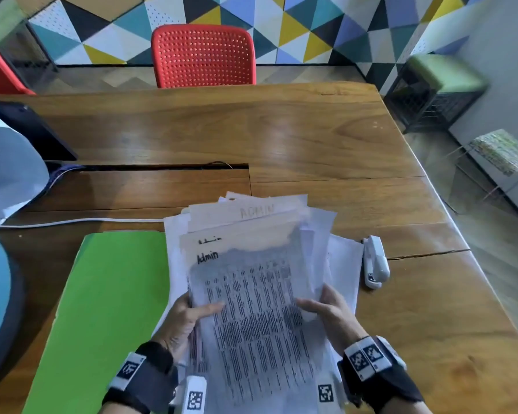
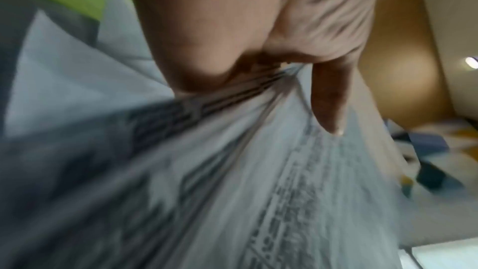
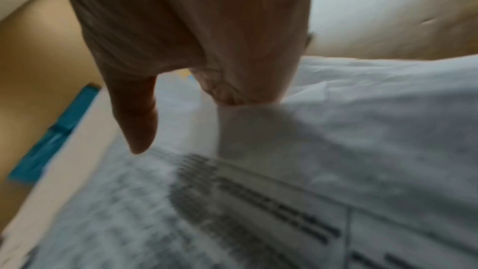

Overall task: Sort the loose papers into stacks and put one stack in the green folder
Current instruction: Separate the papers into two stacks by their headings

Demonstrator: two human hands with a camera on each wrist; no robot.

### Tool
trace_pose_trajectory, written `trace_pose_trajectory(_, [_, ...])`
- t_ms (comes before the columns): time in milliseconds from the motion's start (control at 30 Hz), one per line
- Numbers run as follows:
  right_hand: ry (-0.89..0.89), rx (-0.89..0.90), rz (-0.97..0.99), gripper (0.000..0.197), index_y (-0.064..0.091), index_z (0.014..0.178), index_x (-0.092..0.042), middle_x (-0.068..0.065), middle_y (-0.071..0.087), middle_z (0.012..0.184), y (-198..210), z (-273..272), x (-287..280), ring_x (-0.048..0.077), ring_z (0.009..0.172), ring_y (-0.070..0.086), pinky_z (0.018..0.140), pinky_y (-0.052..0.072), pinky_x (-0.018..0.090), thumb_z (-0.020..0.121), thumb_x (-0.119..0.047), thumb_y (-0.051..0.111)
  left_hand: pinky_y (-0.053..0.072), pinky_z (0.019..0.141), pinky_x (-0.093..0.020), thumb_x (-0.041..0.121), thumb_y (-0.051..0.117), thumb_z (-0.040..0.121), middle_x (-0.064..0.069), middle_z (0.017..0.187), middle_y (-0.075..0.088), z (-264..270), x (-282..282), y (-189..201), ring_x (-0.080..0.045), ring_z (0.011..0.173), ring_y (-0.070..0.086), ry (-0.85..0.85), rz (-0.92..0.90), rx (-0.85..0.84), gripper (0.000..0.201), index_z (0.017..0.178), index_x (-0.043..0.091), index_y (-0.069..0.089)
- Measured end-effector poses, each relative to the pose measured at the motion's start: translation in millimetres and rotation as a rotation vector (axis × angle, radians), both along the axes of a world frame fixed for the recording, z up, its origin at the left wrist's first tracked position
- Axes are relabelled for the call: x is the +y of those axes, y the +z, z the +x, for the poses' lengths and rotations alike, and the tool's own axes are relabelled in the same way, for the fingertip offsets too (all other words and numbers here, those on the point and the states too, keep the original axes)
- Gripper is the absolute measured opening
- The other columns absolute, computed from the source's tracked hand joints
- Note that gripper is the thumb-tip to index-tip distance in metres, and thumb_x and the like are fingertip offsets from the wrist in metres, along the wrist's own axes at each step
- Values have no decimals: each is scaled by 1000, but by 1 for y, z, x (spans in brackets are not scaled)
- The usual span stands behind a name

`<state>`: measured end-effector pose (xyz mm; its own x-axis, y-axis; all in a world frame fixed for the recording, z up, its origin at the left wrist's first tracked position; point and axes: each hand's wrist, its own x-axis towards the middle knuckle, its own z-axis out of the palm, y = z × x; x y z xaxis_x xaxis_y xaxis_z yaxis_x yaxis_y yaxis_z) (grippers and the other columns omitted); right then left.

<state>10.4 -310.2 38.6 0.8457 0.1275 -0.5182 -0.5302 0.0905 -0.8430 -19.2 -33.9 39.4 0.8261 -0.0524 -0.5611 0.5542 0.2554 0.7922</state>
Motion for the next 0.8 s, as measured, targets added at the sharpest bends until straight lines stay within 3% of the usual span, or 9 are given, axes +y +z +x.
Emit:
trace_pose_trajectory(67, [67, -56, -31, 67, 57, 122, -8, 12, 73, 113, 6, 4, 19, 29, 107, 69, 89, 56, 37, 63, -19, 87, 33, 112, -43, 24, 84, 71, -1, 128, 52, 2, -6, -1, -25, 131, 47, -11, 92, 29, 92, 144, 2, 33])
trace_pose_trajectory(167, [77, -81, -35, 56, 53, 125, -6, 15, 71, 115, 7, 5, 42, 27, 105, 69, 84, 56, 31, 74, -6, 75, 34, 110, -41, 46, 88, 60, -12, 141, 52, 7, -16, -6, -27, 132, 48, -32, 251, -39, 102, 140, 5, 39])
trace_pose_trajectory(267, [46, -76, -145, 30, 64, 106, -9, 15, 73, 98, 21, 6, 48, 26, 88, 71, 75, 58, 31, 78, -11, 75, 30, 112, -42, 38, 79, 76, -12, 146, 43, 13, -21, -4, -26, 134, 43, 33, 448, -65, 96, 146, -3, 29])
trace_pose_trajectory(367, [36, -40, -301, 10, 63, 90, -8, 9, 72, 83, 21, 4, 31, 24, 77, 70, 72, 60, 34, 83, -7, 71, 47, 101, -45, 58, 77, 70, -7, 128, 59, 20, -14, -8, -28, 123, 54, -1, 692, -216, 66, 122, 21, 59])
trace_pose_trajectory(400, [53, -45, -341, 15, 65, 94, -2, 11, 73, 83, 16, 3, 24, 25, 78, 70, 70, 60, 33, 81, -5, 72, 49, 97, -43, 55, 78, 70, 0, 121, 59, 21, -10, -14, -23, 116, 55, -7, 743, -248, 57, 115, 24, 61])
trace_pose_trajectory(500, [19, 22, -376, 38, 65, 97, 7, 13, 70, 81, -9, -1, 12, 25, 74, 65, 56, 53, 20, 61, -5, 74, 48, 94, -38, 41, 82, 71, -2, 127, 48, 27, -7, -20, -20, 113, 52, 27, 723, -117, 75, 131, 15, 45])
trace_pose_trajectory(567, [-43, 76, -342, 50, 65, 99, 4, 16, 72, 86, -23, -2, 10, 33, 82, 68, 65, 56, 29, 53, -9, 75, 48, 90, -35, 38, 82, 73, -4, 127, 50, 30, -6, -23, -22, 111, 54, 25, 661, -81, 76, 132, 12, 41])
trace_pose_trajectory(700, [-149, 193, -212, 84, 48, 120, -7, 18, 69, 111, -28, 7, 10, 38, 101, 69, 89, 55, 53, 49, -20, 90, 43, 103, -37, 41, 75, 80, 0, 138, 51, 28, -5, -28, -19, 121, 54, -150, 626, -60, 73, 137, 8, 44])
trace_pose_trajectory(800, [-189, 257, -144, 81, 59, 116, 1, 20, 74, 102, -26, 14, 6, 36, 93, 72, 90, 55, 49, 46, -20, 93, 52, 96, -44, 54, 72, 76, -12, 121, 65, 23, -2, -34, -29, 107, 64, -189, 547, -24, 63, 115, 6, 57])
